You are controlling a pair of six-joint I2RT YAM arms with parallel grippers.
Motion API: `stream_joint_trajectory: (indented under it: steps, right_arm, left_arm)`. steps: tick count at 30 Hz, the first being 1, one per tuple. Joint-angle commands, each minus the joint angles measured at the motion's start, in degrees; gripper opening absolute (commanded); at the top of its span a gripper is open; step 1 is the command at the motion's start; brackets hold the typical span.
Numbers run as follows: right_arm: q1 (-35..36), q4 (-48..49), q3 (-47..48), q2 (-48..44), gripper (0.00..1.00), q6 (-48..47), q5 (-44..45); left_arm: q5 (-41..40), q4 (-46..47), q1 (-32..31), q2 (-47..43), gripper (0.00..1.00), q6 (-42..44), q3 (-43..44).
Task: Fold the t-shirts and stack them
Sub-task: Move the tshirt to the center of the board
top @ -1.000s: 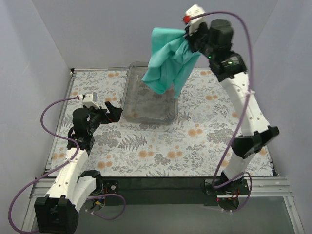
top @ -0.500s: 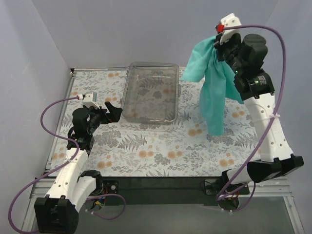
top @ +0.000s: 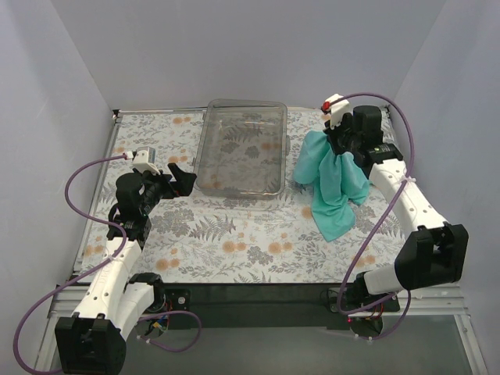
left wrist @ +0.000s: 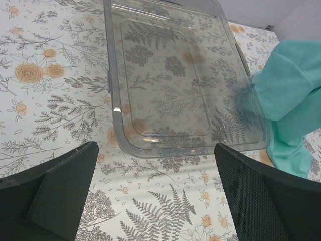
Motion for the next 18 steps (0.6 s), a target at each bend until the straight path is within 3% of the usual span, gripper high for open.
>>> stream_joint_trajectory:
  steps: [1, 4, 8, 11, 14, 16, 18]
  right_arm:
    - [-3.19, 4.83, -3.22, -1.67, 0.06, 1.56, -2.7]
    - [-4.78, 4.83, -6.74, -2.81, 0.07, 1.92, -6.83]
    - [-4.87, 4.57, -11.05, -4.3, 0.23, -0.1, -8.68]
    - [-5.48, 4.65, -13.95, -4.31, 0.24, 0.07, -10.7]
    - [-5.39, 4.48, -15.18, -2.29, 0.2, 0.87, -14.03]
    - [-5.4, 4.3, -15.19, 0.16, 0.07, 1.74, -16.93]
    - [-5.39, 3.78, -14.75, 2.01, 0.01, 2.45, -22.0]
  left_arm:
    - [0.76, 0.04, 0.15, -0.72, 0.93, 0.65, 0.56]
    - [1.29, 0.21, 0.15, 0.33, 0.93, 0.39, 0.73]
    - [2.52, 0.74, 0.15, 1.65, 0.93, 0.13, 0.91]
    - [3.14, 0.83, 0.24, 2.7, 0.93, -0.14, 1.08]
    - [3.84, 1.0, 0.15, 3.14, 0.93, -0.4, 1.08]
    - [4.02, 1.09, 0.24, 3.41, 0.93, -0.57, 1.0]
    - [4.81, 1.09, 0.24, 3.67, 0.93, -0.66, 0.91]
